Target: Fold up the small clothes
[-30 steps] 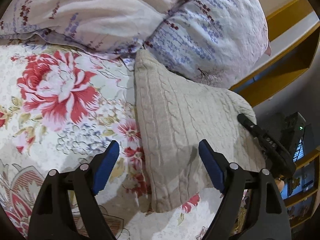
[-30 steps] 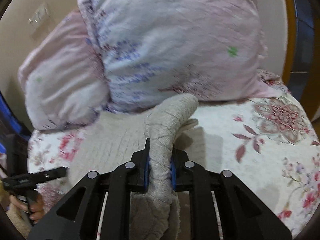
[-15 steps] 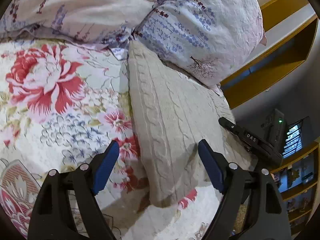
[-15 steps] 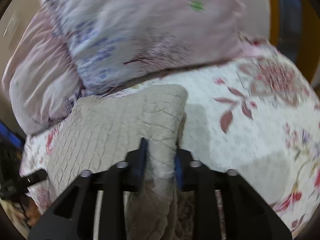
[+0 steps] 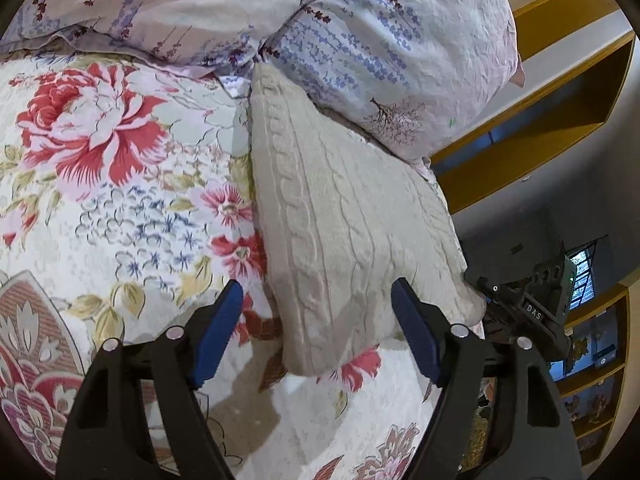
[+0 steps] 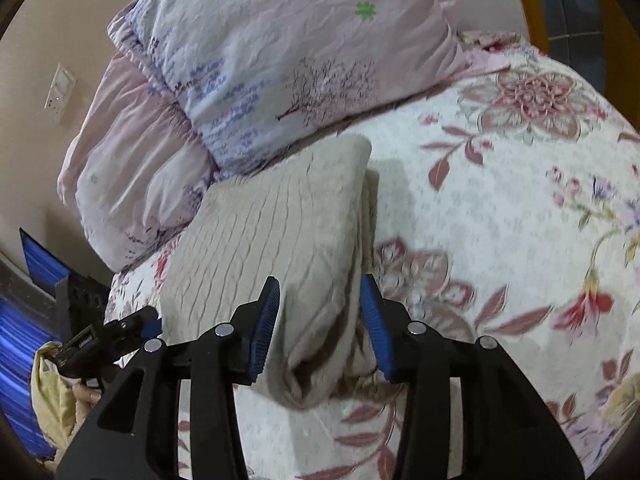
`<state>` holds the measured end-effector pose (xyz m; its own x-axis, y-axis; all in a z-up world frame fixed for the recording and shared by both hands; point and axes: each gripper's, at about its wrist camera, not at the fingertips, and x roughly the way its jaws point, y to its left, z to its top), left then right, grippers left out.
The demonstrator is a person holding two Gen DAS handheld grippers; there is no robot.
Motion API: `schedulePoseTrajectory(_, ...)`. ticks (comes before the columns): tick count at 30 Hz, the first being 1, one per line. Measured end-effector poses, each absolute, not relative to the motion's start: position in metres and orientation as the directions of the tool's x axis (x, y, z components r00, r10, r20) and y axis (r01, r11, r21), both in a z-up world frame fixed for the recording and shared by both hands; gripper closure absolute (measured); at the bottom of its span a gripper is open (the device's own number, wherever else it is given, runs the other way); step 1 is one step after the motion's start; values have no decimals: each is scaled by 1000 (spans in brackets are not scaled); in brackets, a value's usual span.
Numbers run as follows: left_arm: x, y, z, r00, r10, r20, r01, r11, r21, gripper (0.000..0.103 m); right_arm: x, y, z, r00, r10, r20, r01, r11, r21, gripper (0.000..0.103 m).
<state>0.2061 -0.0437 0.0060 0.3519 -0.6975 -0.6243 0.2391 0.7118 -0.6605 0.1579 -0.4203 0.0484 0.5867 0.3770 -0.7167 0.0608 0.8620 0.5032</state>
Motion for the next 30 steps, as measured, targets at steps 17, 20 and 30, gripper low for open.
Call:
schedulePoseTrajectory(17, 192, -46, -7, 292, -725, -624, 261, 688, -677, 88, 152, -415, 38, 607, 207, -768, 92, 941, 326, 91)
schedulePoseTrajectory(20, 191, -44, -11, 284, -725, -628, 258, 688, -678, 86, 155, -421, 26, 592, 228, -773, 119, 924, 363, 91)
schedulePoseTrajectory(30, 212, -32, 9, 352, -713, -606, 215, 692, -689, 33, 171, -440, 50, 639, 338, -691, 137, 834, 535, 67)
